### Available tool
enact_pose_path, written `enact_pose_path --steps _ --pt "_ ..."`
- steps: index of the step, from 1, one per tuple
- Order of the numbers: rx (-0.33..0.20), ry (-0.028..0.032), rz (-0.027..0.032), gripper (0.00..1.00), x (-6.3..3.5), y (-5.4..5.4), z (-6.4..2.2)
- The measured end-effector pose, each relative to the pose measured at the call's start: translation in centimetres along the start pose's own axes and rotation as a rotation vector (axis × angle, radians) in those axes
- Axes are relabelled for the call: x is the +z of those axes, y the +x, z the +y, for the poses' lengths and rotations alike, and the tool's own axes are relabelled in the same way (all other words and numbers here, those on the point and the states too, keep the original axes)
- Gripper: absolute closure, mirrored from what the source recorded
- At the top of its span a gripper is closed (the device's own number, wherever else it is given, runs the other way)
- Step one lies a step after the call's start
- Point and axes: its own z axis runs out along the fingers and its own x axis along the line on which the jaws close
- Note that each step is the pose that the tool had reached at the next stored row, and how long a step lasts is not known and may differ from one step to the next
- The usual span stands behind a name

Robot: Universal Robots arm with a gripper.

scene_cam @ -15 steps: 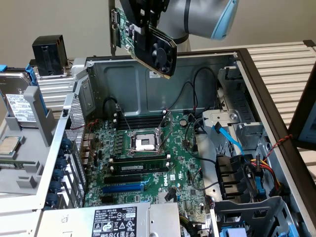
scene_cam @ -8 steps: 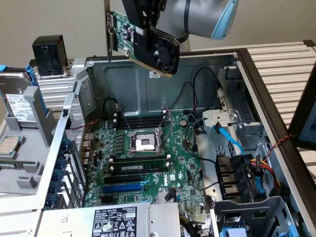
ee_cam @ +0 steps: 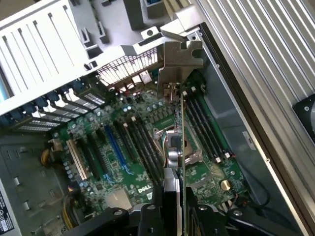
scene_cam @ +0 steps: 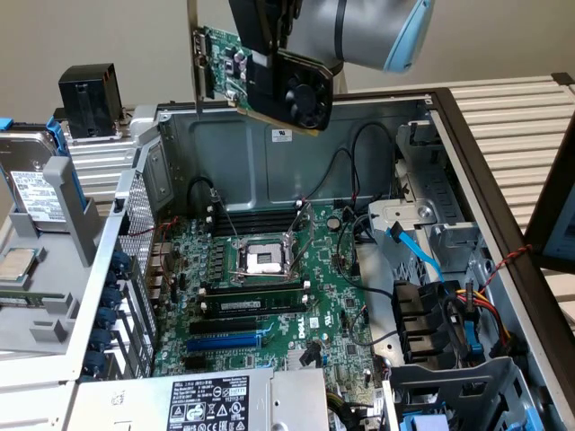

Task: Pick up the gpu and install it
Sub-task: 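Insert the gpu into the slot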

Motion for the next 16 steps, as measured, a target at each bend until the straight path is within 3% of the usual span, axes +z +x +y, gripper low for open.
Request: enact_pose_path --steps 5,16 --pt "-0.071 0.0065 -0.0069 0.72 0.14 0.0 -0.01" --pt "-0.21 0.0281 -0.0122 0.72 0.59 0.07 -0.1"
